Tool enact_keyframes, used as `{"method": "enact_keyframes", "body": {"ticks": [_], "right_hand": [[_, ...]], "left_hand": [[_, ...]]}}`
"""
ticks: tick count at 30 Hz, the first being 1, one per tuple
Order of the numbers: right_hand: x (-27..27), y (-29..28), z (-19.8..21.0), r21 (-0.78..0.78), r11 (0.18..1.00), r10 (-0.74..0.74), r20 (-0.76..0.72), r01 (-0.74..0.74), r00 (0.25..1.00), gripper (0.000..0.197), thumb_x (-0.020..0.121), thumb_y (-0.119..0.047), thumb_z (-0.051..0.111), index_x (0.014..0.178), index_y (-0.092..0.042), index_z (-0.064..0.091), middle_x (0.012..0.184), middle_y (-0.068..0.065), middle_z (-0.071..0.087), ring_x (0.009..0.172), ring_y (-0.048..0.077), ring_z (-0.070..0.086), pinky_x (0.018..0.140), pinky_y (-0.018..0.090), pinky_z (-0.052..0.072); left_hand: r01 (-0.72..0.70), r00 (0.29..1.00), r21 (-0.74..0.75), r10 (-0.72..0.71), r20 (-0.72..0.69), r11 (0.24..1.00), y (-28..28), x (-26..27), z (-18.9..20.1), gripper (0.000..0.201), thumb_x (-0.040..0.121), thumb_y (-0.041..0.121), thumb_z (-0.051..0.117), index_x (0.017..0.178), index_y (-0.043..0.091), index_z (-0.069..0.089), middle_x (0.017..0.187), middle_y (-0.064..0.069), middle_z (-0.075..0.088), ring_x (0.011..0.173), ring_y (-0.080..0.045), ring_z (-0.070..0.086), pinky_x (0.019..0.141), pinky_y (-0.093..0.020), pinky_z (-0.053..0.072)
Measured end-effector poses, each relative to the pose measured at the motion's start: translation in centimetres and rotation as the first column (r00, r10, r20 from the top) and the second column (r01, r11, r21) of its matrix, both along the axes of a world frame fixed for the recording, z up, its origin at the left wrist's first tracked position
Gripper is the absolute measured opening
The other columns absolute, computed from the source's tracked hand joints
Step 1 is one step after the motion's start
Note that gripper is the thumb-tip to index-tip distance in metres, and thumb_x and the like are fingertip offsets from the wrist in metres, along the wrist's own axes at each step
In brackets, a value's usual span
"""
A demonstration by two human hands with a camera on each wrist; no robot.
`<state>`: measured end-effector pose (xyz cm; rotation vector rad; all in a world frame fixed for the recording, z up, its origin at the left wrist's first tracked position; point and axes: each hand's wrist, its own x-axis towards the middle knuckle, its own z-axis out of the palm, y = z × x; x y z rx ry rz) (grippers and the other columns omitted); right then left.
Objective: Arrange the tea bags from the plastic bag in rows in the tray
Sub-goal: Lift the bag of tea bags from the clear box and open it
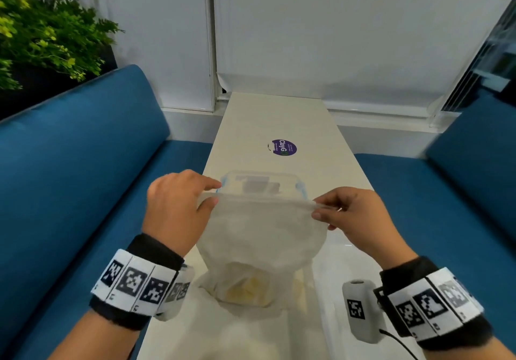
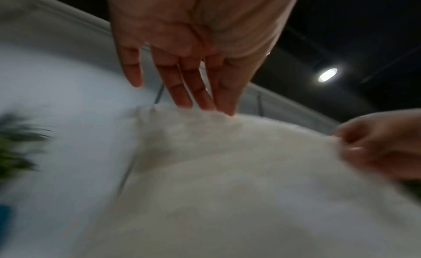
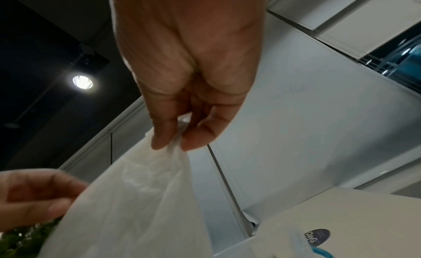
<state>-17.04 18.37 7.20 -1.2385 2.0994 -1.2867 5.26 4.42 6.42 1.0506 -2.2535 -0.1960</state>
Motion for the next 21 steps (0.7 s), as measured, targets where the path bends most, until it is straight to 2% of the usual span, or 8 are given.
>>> {"method": "enact_keyframes", "body": {"ticks": [3, 5, 8, 11, 13, 15, 18, 21], "right_hand": [[0.8, -0.1, 0.6, -0.081, 0.993, 0.087, 0.071, -0.081, 0.994, 0.021, 0.076, 0.005, 0.071, 0.074, -0.016, 0.071, 0.067, 0.001, 0.066, 0.047, -0.002, 0.057, 0.05, 0.007, 0.045], [1.1, -0.2, 0.6, -0.116, 0.988, 0.108, 0.053, -0.102, 0.993, 0.024, 0.075, 0.003, 0.073, 0.068, -0.019, 0.069, 0.065, -0.001, 0.066, 0.049, -0.001, 0.058, 0.052, 0.01, 0.047], [0.8, -0.4, 0.3, -0.097, 0.992, 0.076, -0.097, -0.085, 0.992, 0.022, 0.073, -0.007, 0.077, 0.064, -0.025, 0.067, 0.065, -0.009, 0.064, 0.059, -0.002, 0.055, 0.057, 0.01, 0.044], [0.1, -0.2, 0.3, -0.109, 0.992, 0.048, -0.16, -0.066, 0.986, 0.025, 0.073, -0.006, 0.077, 0.063, -0.026, 0.065, 0.063, -0.013, 0.059, 0.065, -0.002, 0.053, 0.059, 0.006, 0.041], [-0.5, -0.1, 0.2, -0.122, 0.992, 0.006, -0.145, -0.024, 0.989, 0.024, 0.074, -0.006, 0.075, 0.063, -0.024, 0.064, 0.065, -0.013, 0.059, 0.064, -0.001, 0.051, 0.059, 0.005, 0.04], [-1.4, 0.2, 0.1, -0.136, 0.99, -0.038, -0.117, 0.022, 0.992, 0.023, 0.075, -0.006, 0.075, 0.063, -0.022, 0.064, 0.069, -0.008, 0.064, 0.065, 0.001, 0.052, 0.061, 0.006, 0.041], [-2.8, 0.6, 0.0, -0.148, 0.987, -0.071, -0.073, 0.059, 0.995, 0.019, 0.076, -0.006, 0.074, 0.066, -0.019, 0.065, 0.072, -0.005, 0.067, 0.063, -0.003, 0.055, 0.06, 0.005, 0.043], [-3.3, 0.7, -0.3, -0.147, 0.987, -0.079, -0.047, 0.071, 0.996, 0.018, 0.077, -0.007, 0.073, 0.067, -0.019, 0.066, 0.071, -0.005, 0.066, 0.055, -0.005, 0.053, 0.052, 0.006, 0.042]], "left_hand": [[0.244, 0.966, -0.017, -0.242, 0.092, 0.97, 2.5, -3.9, 1.6, 0.023, 0.081, 0.043, 0.062, 0.097, 0.03, 0.071, 0.097, 0.008, 0.071, 0.092, -0.017, 0.065, 0.098, -0.045, 0.037], [0.303, 0.934, 0.04, -0.305, 0.187, 0.952, 3.7, -6.5, 1.5, 0.029, 0.087, 0.047, 0.053, 0.103, 0.031, 0.07, 0.105, 0.011, 0.069, 0.101, -0.013, 0.062, 0.106, -0.041, 0.028], [0.382, 0.911, 0.007, -0.377, 0.167, 0.924, 4.4, -8.4, 1.3, 0.026, 0.084, 0.04, 0.052, 0.084, 0.025, 0.074, 0.081, 0.005, 0.071, 0.079, -0.019, 0.067, 0.096, -0.044, 0.038], [0.348, 0.928, -0.004, -0.344, 0.141, 0.938, 3.2, -8.2, 1.0, 0.019, 0.088, 0.036, 0.056, 0.089, 0.027, 0.073, 0.09, 0.01, 0.07, 0.087, -0.011, 0.064, 0.102, -0.039, 0.032], [0.328, 0.94, -0.063, -0.32, 0.117, 0.943, 2.3, -6.9, 1.4, 0.012, 0.077, 0.032, 0.065, 0.073, 0.025, 0.073, 0.075, 0.011, 0.071, 0.068, -0.011, 0.066, 0.083, -0.038, 0.048], [0.274, 0.96, -0.054, -0.269, 0.075, 0.96, 0.9, -5.1, 1.5, 0.007, 0.071, 0.027, 0.071, 0.065, 0.023, 0.073, 0.066, 0.01, 0.07, 0.057, -0.013, 0.065, 0.067, -0.029, 0.052], [0.107, 0.99, 0.089, -0.114, 0.085, 0.99, -1.0, -2.1, 1.5, 0.003, 0.076, 0.021, 0.073, 0.074, 0.021, 0.075, 0.075, 0.009, 0.071, 0.069, -0.013, 0.064, 0.072, -0.023, 0.045], [0.009, 0.996, 0.122, -0.02, 0.088, 0.993, -1.8, 0.0, 0.9, 0.005, 0.081, 0.022, 0.069, 0.08, 0.021, 0.073, 0.08, 0.009, 0.069, 0.071, -0.013, 0.056, 0.064, -0.011, 0.034]]}}
